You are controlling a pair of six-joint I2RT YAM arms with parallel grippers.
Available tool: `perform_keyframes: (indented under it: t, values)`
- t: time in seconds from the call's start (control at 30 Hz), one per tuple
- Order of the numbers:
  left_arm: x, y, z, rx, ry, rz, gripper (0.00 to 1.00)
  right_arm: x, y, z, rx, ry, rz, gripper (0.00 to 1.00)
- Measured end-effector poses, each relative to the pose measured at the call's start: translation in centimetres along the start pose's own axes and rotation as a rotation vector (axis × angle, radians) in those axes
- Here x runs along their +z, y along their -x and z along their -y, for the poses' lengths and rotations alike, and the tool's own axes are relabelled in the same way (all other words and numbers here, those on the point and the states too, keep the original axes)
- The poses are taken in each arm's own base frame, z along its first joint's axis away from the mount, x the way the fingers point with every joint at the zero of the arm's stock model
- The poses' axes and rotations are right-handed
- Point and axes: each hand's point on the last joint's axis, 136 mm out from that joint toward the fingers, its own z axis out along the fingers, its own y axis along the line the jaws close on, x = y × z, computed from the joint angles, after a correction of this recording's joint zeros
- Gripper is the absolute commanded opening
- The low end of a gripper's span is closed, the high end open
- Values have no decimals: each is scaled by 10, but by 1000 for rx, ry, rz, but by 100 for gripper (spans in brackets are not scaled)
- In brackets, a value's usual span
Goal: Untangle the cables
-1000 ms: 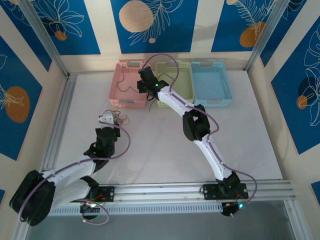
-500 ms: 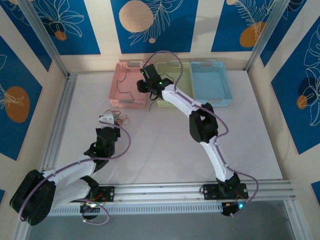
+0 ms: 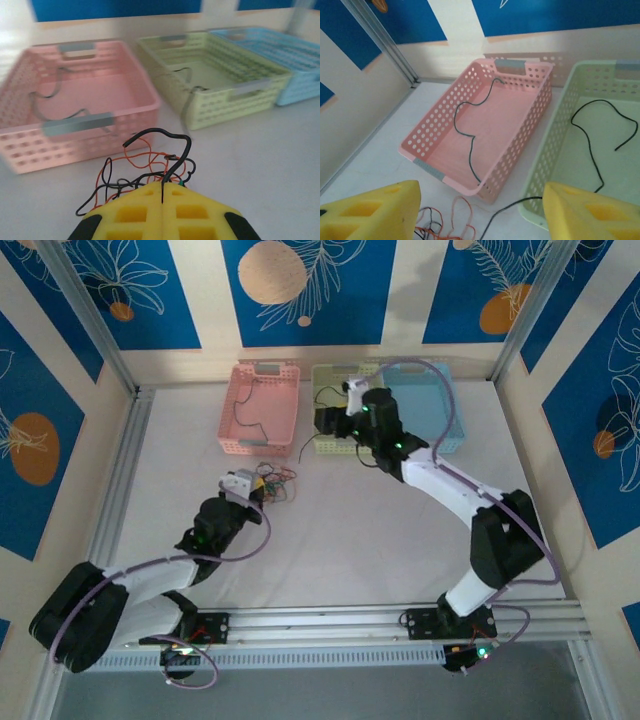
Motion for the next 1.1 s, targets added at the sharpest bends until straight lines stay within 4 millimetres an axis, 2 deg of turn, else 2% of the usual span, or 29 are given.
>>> perform_keyframes:
  t: [0.13, 0.17, 0.27, 0.4, 0.5, 0.57, 0.63, 0.77, 0.87, 1.0, 1.1]
  values:
    - [4, -1, 20, 5, -115, 10, 0, -4, -31, 15, 4, 77, -37, 56]
    - [4, -2, 24, 6, -138, 9, 0, 0, -49, 15, -2, 115, -80, 53]
    - [4, -3, 30, 6, -173, 0, 0, 13, -75, 1, -42, 212, -143, 51]
    - [6, -2, 32, 7, -182, -5, 0, 29, -125, -21, -81, 338, -252, 46]
    - [9, -2, 31, 7, -175, -30, 0, 33, -163, -30, -84, 381, -359, 48]
    - [10, -3, 30, 8, -165, -36, 0, 32, -177, -32, -93, 383, -405, 48]
    - [10, -5, 29, 9, -162, -49, 0, 34, -181, -33, -103, 383, -436, 48]
    - [10, -9, 29, 9, -157, -64, 0, 41, -172, -35, -116, 380, -440, 47]
    - [10, -10, 28, 9, -157, -69, 0, 43, -169, -35, -121, 373, -447, 42]
    - [10, -10, 26, 10, -145, -68, 0, 48, -177, -30, -117, 352, -483, 40]
    - [10, -10, 25, 10, -137, -67, 0, 49, -185, -26, -109, 340, -515, 42]
